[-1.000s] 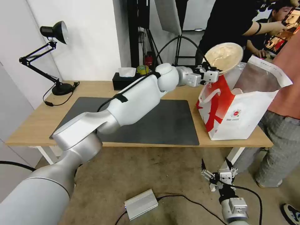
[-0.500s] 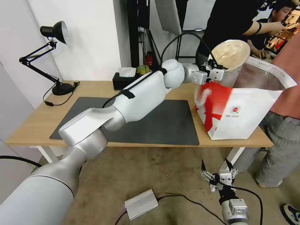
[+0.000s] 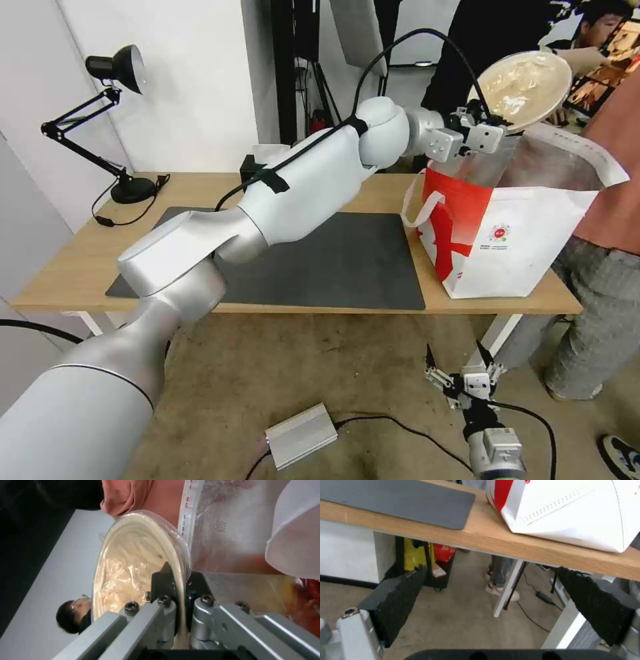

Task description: Pick up the trash from the table and place it into the takeout bag.

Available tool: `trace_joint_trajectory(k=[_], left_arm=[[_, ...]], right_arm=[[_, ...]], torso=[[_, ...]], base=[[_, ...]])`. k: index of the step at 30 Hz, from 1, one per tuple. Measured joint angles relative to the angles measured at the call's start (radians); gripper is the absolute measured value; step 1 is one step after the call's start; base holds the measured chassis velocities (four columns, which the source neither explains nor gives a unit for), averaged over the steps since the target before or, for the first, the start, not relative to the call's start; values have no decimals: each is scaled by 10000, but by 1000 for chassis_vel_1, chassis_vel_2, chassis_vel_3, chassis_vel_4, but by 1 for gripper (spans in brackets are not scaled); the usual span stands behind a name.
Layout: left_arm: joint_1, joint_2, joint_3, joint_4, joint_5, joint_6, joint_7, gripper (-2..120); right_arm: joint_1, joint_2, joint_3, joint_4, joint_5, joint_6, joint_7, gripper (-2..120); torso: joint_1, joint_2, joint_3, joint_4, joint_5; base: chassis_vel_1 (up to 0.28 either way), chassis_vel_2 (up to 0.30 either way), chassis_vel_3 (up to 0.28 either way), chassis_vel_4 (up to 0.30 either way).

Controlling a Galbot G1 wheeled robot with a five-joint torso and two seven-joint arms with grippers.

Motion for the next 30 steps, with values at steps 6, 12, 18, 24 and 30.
trace_joint_trajectory(k=[6,12,18,24,30], left_arm=[[116,-1,201,72,-229,27,-51,1],[292,1,502,215,-544,24,-247,1],[457,2,694,327,-729,-16,-293,1],[542,5,867,361,-922,-48,-299,1],[580,6,925,350,-989,-118,-308,1]], right_arm=[[8,6,-57,0,-15,7,0,100],[35,6,-80,9,-17,8,0,100],[77,-7,-118,3,-17,7,0,100],[105,-17,-105,-15,-9,6,0,100],[124,-18,-108,-18,-5,-7,-3,100]], torso=[[1,0,0,0,0],[1,-1,0,0,0],[1,-1,1,1,0],[1,-1,0,0,0],[0,-1,0,0,0]], base=[[0,0,0,0],[0,0,0,0],[0,0,0,0],[0,0,0,0],[0,0,0,0]])
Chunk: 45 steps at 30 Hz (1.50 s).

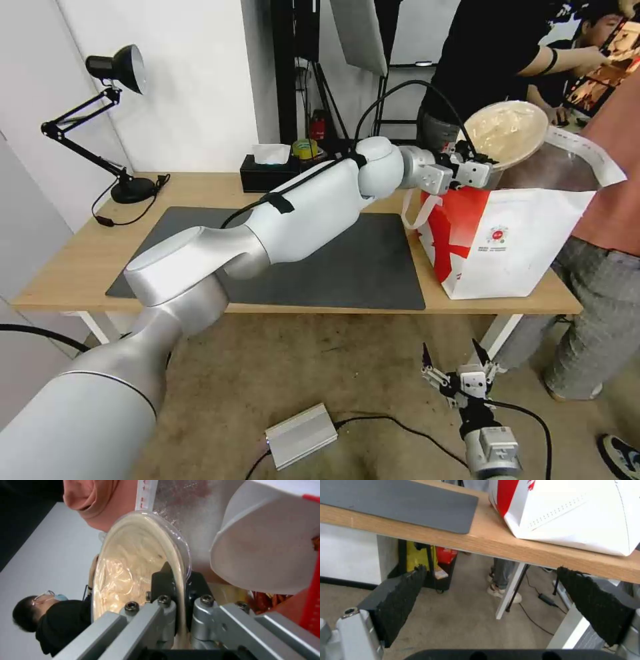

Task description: Pick up the trash from the table and place it into the takeout bag.

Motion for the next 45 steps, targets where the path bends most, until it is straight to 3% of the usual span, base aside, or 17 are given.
trace_joint_trajectory(k=[8,11,35,45], left_arm=[[-40,2,81,-106,-113,-26,-60,1],[-69,2,137,-144,-163,-18,-195,7],[-354,4,224,-135,-504,24,-303,97],[-440,3,349,-151,-933,45,-353,100]], right_arm=[[38,-2,0,-8,16,-3,-4,100],[40,-2,6,-7,21,-4,-5,100],[55,4,-23,74,15,-16,-13,100],[63,3,-32,100,6,-18,-18,100]], torso=[[0,0,0,1,0],[0,0,0,0,0],[0,0,0,0,0],[0,0,0,0,0]], base=[[0,0,0,0],[0,0,0,0],[0,0,0,0],[0,0,0,0]])
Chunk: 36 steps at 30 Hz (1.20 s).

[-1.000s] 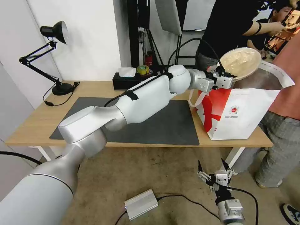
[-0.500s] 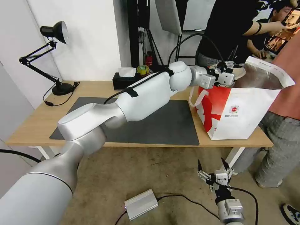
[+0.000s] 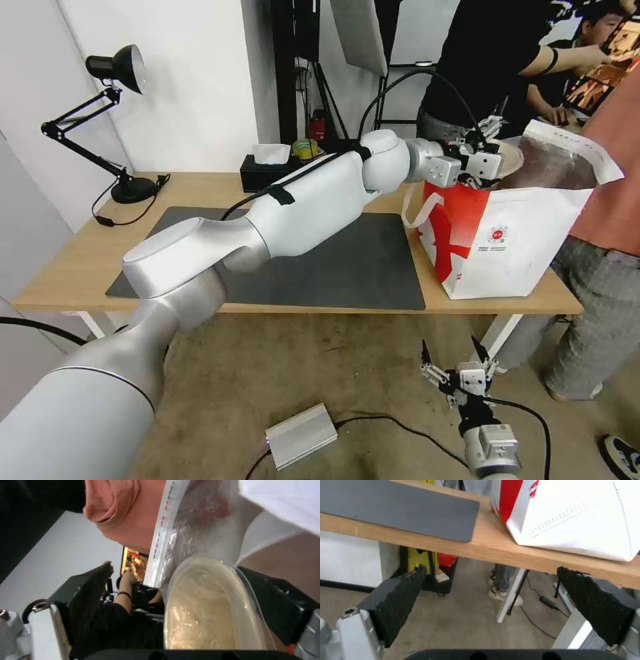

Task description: Pick up the trash from the table and place it into the takeout bag.

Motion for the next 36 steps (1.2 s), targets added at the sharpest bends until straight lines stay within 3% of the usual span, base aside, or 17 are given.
trace_joint_trajectory(k=[13,36], left_arm=[[-163,4,307,-423,-1224,261,-351,100],[-380,7,70,-562,-1441,294,-396,100]], right_arm=[[-15,2,40,52,-6,0,-1,100],[7,13,99,73,21,0,3,100]], torso=[[0,0,0,0,0],[0,0,0,0,0]], base=[[0,0,0,0],[0,0,0,0]])
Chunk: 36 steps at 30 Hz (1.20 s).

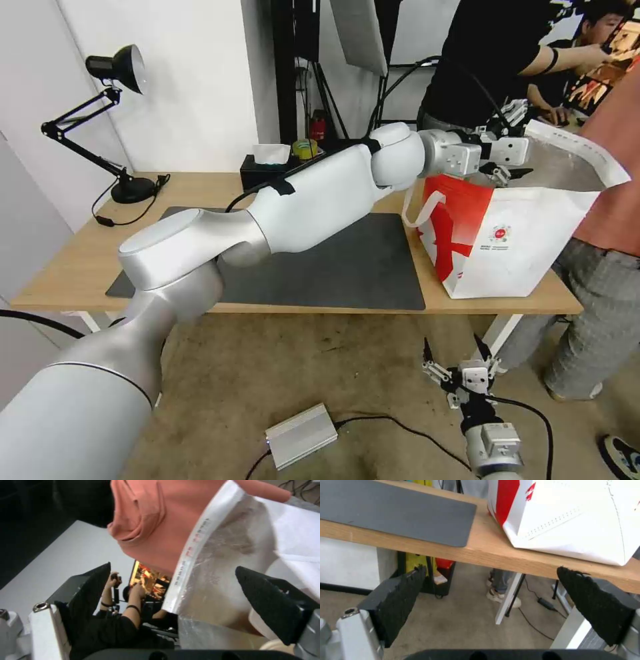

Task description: Pick up the trash from the table and place it into the takeout bag.

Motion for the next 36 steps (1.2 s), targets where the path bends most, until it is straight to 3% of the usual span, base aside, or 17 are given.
trace_joint_trajectory(k=[14,21,25,36], left_arm=[[-128,69,-1214,358,216,-18,6,100],[-247,504,-2021,438,194,-8,5,100],[-198,1390,-2879,312,120,180,-17,100],[238,3500,-3727,-819,-241,661,-229,100]], right_arm=[[-96,61,217,113,18,10,4,100],[-78,95,225,113,23,14,5,100],[-87,103,283,160,24,15,6,100],[-162,47,487,249,56,29,14,100]], torso=[[1,0,0,-2,0],[1,-1,0,-2,-2],[1,0,0,2,-4],[0,-1,0,-2,-5]], base=[[0,0,0,0],[0,0,0,0],[0,0,0,0],[0,0,0,0]])
